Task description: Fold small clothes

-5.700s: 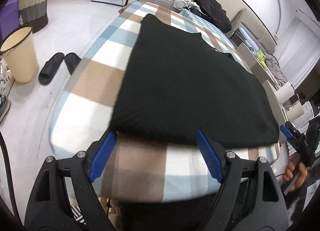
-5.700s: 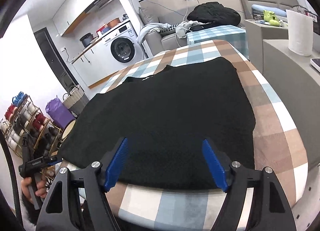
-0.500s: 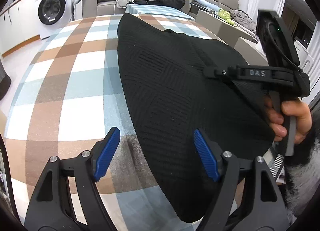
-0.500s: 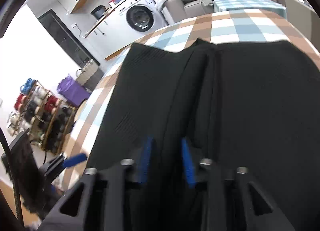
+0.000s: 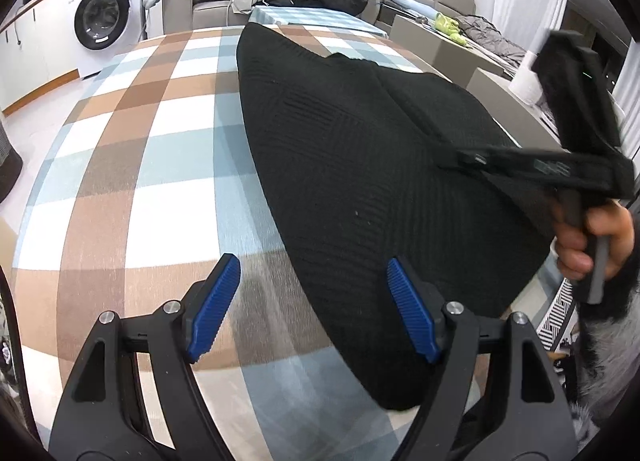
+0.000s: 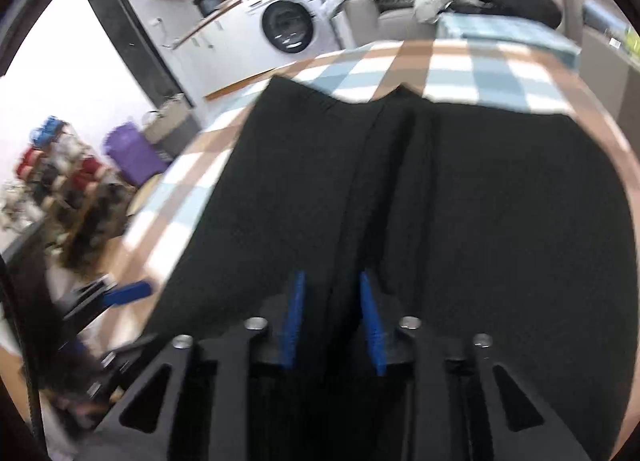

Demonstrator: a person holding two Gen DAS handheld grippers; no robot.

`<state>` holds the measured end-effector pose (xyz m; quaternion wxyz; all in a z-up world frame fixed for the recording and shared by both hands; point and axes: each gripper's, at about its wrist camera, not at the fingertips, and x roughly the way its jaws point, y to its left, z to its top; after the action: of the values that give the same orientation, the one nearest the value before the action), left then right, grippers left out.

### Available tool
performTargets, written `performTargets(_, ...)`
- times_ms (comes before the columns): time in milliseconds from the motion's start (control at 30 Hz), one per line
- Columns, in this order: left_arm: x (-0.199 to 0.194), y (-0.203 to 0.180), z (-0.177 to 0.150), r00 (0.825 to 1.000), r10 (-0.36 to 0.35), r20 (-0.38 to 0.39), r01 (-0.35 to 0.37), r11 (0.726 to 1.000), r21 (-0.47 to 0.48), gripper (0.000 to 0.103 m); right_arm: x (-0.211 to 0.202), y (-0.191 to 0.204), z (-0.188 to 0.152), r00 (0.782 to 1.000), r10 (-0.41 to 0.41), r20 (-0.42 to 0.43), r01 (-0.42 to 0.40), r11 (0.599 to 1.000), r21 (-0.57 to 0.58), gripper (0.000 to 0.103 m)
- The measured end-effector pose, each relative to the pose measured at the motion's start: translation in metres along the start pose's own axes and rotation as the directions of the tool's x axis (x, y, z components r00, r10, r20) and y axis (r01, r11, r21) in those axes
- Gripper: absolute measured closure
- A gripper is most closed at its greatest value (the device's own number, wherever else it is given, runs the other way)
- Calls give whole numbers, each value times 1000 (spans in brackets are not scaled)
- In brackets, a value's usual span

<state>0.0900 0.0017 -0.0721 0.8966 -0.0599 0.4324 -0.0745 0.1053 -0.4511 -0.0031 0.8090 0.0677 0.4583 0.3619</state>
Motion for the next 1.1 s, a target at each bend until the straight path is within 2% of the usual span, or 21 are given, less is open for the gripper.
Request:
performTargets(167, -11, 2, -15, 1000, -21, -13, 21, 1000, 4, 29, -54, 1, -51, 995, 98, 28, -97, 995, -12, 70)
performTargets(200, -12, 2, -18, 1000, -21, -15, 21, 1000, 10, 29, -64, -2, -58, 995, 95, 41, -94, 995, -20, 70)
performTargets(233, -14, 2, -20, 1000, -19, -15, 19, 1000, 14, 29, -76, -7, -65, 995, 75, 66, -73, 996, -44, 75)
performTargets(267, -16, 1, -22, 1000, -21, -15, 21, 1000, 17, 29, -83, -4, -69, 994, 69, 85, -63, 996, -61, 89)
performTargets(400, -20, 2, -30, 999, -22, -23, 22, 999, 37, 26, -120, -15, -74, 987, 82, 138, -69, 993, -96, 91)
performTargets(433, -19, 2, -31, 999, -17, -29, 18, 999, 40, 25, -125, -24, -78, 991, 61, 123, -48, 994, -103, 91)
performTargets(500, -19, 2, -33, 999, -15, -37, 17, 999, 51, 25, -103, -19, -84, 997, -14, 71, 21, 994, -104, 91)
performTargets(533, -19, 2, -33, 999, -12, -40, 14, 999, 53, 25, -106, -30, -89, 998, -11, 55, 16, 995, -96, 91)
performTargets(700, -23, 2, -31, 1000, -17, -23, 18, 999, 45, 25, -135, -57, -92, 996, 30, 88, -26, 998, -48, 76)
performTargets(833, -23, 1, -28, 1000, -13, -14, 13, 999, 30, 25, -145, -96, -90, 996, -12, 84, 10, 1000, 21, 60)
performTargets(900, -22, -1, -26, 1000, -16, -15, 16, 999, 28, 25, -139, -94, -86, 997, -4, 72, 2, 1000, 27, 59)
performTargets(1000, -17, -6, -27, 1000, -10, -30, 12, 998, 54, 25, -129, -101, -77, 997, 49, 64, -53, 997, 55, 54)
performTargets(1100, -15, -11, -29, 999, -9, -39, 12, 996, 89, 25, -129, -124, -65, 997, 40, 59, -44, 997, 63, 53)
